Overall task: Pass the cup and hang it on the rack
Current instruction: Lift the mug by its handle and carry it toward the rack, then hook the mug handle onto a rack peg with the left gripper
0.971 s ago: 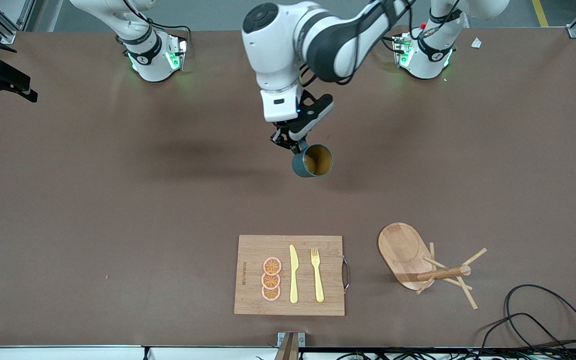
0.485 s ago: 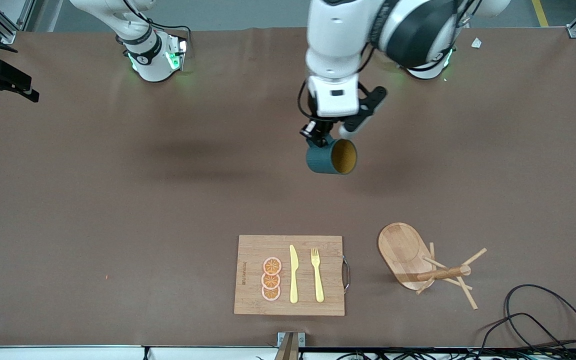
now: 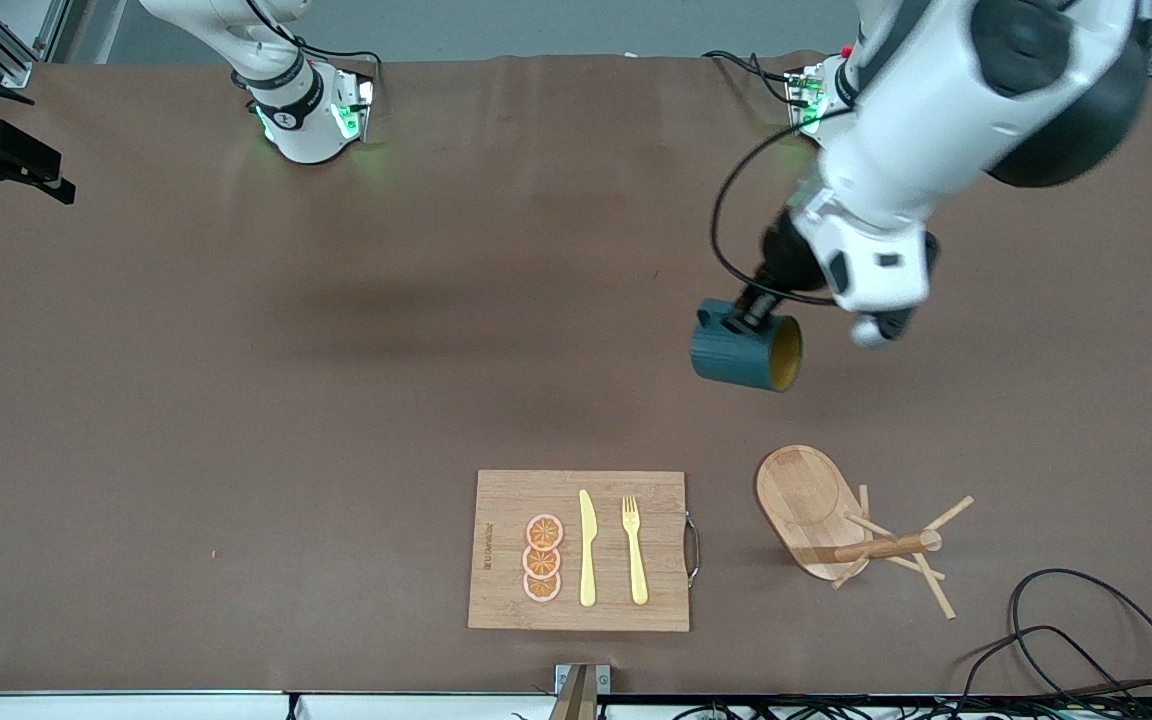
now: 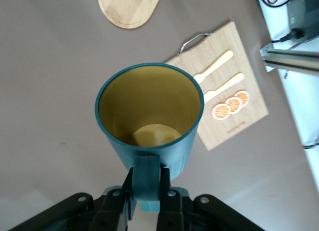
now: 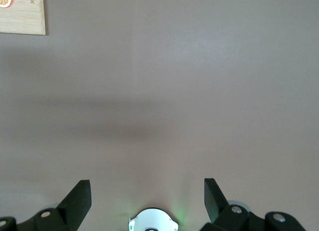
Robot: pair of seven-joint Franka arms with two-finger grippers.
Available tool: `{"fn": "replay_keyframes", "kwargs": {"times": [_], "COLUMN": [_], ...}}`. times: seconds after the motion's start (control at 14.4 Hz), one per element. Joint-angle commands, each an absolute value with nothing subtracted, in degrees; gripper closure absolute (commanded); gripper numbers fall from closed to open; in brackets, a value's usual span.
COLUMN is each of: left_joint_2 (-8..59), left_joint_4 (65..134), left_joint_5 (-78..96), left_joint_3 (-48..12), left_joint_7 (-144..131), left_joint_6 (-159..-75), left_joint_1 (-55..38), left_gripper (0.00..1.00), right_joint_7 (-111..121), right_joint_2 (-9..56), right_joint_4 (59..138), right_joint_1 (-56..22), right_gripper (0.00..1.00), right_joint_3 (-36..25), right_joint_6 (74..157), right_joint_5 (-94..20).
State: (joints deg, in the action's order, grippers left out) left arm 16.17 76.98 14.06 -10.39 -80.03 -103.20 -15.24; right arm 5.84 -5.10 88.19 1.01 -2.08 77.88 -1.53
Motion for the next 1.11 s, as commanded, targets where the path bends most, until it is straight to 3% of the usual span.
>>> {"fn": "replay_keyframes", "kwargs": {"times": [0.0,0.42,1.04], "left_joint_2": [20.73,26.36,32.43], "left_joint_4": [72.43,72.42,72.42], "left_joint_5": [23.43,38.02,50.97], "left_joint_3": [-10.90,-10.90,-11.25], "left_joint_7": [-76.39,-75.32,-68.64], "left_joint_6": [-105.19,-114.86,-115.66], "left_joint_1": [-9.60,-6.16,-0.88], "left_gripper": [1.00,1.00,1.00], "right_joint_7": [6.50,6.50,6.50], "right_joint_2": [-4.83,-4.83,-4.83], "right_joint_4": [87.54,87.54,87.63], "right_joint_1": [1.41,1.41,1.41], "right_gripper": [0.00,0.00,0.00], "right_joint_3": [-1.76,-1.76,-1.76], "right_joint_6": [77.26,77.26,77.26], "right_joint_5": [-1.05,-1.14,-1.14]}}
